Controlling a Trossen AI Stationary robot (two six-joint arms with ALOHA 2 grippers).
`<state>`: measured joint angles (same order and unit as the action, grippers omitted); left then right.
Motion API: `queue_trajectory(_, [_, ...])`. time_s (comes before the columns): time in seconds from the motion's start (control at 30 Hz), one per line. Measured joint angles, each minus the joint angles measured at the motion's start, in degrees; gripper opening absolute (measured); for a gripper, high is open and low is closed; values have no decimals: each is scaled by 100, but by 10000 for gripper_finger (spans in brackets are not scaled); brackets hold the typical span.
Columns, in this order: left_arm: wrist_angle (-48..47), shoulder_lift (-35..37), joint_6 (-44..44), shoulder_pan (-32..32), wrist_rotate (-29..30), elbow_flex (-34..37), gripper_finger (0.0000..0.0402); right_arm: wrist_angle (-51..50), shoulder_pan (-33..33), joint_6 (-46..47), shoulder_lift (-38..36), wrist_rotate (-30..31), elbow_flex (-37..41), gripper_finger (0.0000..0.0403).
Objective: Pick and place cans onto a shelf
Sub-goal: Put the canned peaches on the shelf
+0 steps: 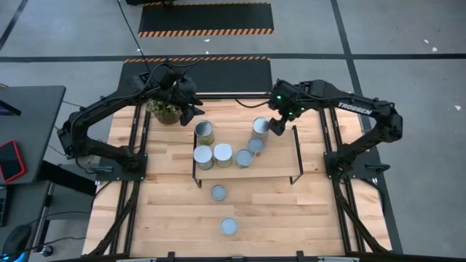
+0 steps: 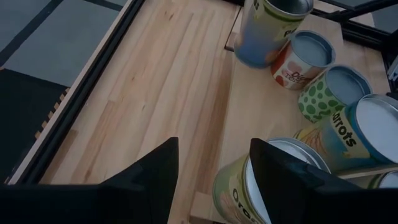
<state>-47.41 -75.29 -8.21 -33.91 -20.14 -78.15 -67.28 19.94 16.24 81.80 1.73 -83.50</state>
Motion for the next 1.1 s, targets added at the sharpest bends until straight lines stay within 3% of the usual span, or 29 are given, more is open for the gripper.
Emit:
queue_trajectory(0.4, [-10, 0, 7, 0, -2, 0, 204, 1521, -357, 72, 688, -490, 0, 348])
queue_trajectory(0.47, [-22, 0, 7, 0, 0, 0, 204, 1397, -376, 24, 735, -570, -48, 348])
queue_trajectory(0.6, [-125, 0, 6, 0, -2, 0, 204, 788, -317, -137, 629, -31, -208, 348])
queue_trajectory(0.7, [-134, 0, 4, 0, 0, 0, 204, 1037, -149, -297, 462, 124, -243, 348])
queue_trajectory(0.87, [-134, 0, -13, 0, 0, 0, 204, 1667, 88, -579, 461, -75, -247, 348])
queue_trajectory(1.1, [-121, 0, -46, -2, 0, 0, 204, 2332, 387, -1220, 775, -1103, -245, 348])
